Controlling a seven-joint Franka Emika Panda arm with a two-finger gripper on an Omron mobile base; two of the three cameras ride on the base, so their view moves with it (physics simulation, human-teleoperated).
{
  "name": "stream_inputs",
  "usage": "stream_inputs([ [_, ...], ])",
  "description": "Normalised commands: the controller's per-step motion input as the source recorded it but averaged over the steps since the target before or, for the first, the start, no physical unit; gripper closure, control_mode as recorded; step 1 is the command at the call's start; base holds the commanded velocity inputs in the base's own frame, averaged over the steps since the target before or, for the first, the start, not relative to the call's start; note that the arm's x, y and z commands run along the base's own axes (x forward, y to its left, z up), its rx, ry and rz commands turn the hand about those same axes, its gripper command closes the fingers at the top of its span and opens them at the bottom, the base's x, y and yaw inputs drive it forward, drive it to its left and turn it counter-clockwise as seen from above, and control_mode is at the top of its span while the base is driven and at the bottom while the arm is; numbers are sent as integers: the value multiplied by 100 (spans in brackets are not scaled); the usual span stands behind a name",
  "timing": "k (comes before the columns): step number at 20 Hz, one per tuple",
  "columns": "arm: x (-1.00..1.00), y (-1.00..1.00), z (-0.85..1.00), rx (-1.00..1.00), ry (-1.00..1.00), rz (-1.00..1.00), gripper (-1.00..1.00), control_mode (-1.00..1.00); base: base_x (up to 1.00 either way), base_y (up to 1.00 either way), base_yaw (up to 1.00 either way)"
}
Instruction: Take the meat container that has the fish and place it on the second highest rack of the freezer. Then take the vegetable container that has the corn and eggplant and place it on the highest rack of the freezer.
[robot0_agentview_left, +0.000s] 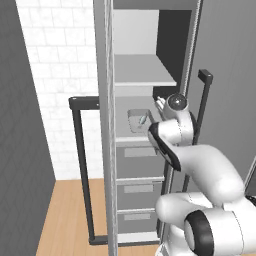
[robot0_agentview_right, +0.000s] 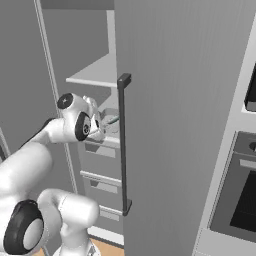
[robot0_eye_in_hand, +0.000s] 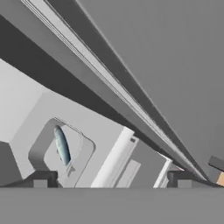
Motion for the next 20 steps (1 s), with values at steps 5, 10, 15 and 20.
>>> stream_inputs([
  [5,-84,-3,6,-28,11,25,-100,-100,0,0,0],
  [10,-84,-2,72,-37,15,24,-100,-100,0,0,0],
  [15,-63,-10,96,-37,22,23,-100,-100,0,0,0],
  [20,-73,-30,17,-14,16,28,-100,-100,0,0,0],
])
